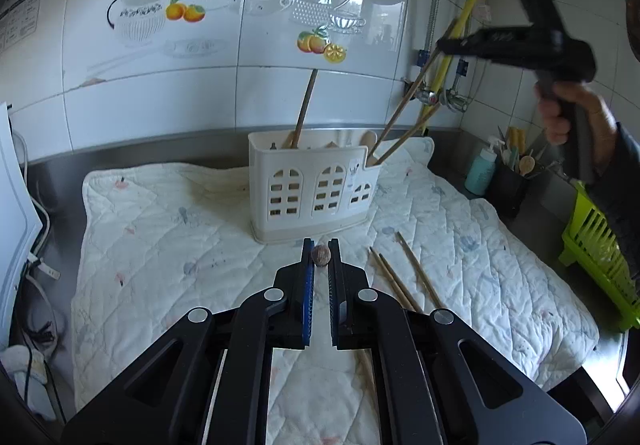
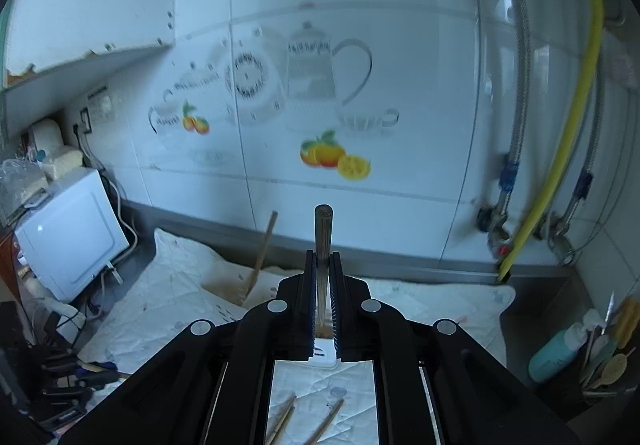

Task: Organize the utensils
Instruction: 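Drop the chopstick into the holder with the right gripper while the left gripper carries its chopstick over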

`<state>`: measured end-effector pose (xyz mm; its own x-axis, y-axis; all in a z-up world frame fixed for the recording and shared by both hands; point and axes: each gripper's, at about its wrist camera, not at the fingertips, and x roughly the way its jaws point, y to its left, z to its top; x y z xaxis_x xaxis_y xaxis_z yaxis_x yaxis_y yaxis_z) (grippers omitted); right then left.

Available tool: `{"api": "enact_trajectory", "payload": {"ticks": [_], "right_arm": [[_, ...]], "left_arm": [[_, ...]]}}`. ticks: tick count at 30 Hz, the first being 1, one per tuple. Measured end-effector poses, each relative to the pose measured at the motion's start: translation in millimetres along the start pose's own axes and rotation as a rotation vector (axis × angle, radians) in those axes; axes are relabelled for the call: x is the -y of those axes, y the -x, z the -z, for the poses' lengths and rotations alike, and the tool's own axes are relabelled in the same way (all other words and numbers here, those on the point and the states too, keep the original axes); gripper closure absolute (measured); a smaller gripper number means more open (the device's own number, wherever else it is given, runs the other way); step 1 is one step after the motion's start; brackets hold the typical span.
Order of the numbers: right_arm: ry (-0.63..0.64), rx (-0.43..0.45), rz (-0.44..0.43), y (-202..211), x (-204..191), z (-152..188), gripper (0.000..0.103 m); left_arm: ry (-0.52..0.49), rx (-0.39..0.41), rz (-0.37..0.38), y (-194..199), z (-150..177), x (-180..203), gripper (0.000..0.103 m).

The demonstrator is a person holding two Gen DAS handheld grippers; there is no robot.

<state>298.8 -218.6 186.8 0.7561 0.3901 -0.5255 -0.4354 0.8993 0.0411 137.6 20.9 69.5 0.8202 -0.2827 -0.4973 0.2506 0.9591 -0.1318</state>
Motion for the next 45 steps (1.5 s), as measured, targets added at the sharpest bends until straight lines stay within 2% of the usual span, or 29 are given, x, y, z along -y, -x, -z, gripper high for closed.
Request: {"api": "enact_trajectory", "payload": {"ticks": [4,8,11,12,20,24,30,36,45], "right_arm": [[-0.037,-0.045,-0.022,-30.0,3.7,9.2,0.096],[-0.07,-0.043,-0.047,-39.0,6.2,15.1,0.096],[-0.063,-0.033,-0.037,-37.0,6.1,16.4,0.086],[-0.06,-0.026,-0.034,-33.5,6.0,16.4,0.082],[-0.039,0.067,-0.024,21.0,3.3,31.3,0.073],[-0.027,0.11,-0.032,51.6,-4.8,53.0,0.07],[-0.011,0.129,-0.052,79.0,-18.3,94.9,0.07],[-0.046,0.096,-0.087,80.6,-21.3,135.0,0.069],[-0.117,0.045,-0.095,72.1,-14.4,172.1,0.069]], "left_arm": [[-0.018,0.024,-0.008,2.7,-14.3,2.1,0.098],[-0.024,0.05,-0.01,7.1,-29.6,3.4,0.098],[-0.041,0.077,-0.017,12.7,-45.5,5.0,0.098],[-0.046,0.087,-0.017,15.0,-51.1,5.9,0.098],[-0.105,0.222,-0.051,34.0,-123.3,13.9,0.098],[-0.131,0.305,-0.076,35.9,-163.4,19.5,0.098],[-0.133,0.368,-0.117,12.8,-205.6,20.5,0.098],[-0.101,0.367,-0.134,-22.5,-212.5,11.0,0.098],[-0.017,0.276,-0.126,-69.3,-191.9,-13.6,0.098]]}}
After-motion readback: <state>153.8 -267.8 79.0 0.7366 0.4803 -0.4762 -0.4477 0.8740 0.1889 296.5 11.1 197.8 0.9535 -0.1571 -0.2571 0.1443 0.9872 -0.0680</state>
